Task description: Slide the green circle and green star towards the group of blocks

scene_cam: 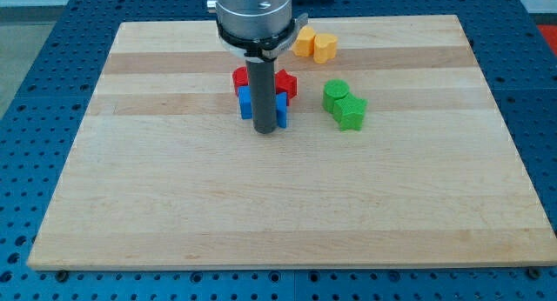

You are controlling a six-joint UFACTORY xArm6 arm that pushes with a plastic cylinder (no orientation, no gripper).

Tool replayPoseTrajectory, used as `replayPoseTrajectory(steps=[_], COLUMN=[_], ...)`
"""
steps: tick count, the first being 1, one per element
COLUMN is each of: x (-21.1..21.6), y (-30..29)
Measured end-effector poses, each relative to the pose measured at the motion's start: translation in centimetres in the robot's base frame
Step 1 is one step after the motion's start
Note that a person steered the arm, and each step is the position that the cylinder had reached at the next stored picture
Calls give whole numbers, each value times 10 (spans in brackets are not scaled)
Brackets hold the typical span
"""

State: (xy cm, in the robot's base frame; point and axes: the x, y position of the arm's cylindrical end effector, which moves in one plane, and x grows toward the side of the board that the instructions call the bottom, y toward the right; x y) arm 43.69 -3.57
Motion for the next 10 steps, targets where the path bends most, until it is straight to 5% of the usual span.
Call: replayPoseTrajectory(steps=[1, 4, 10], x=[28, 25, 7], y=[6, 110, 101])
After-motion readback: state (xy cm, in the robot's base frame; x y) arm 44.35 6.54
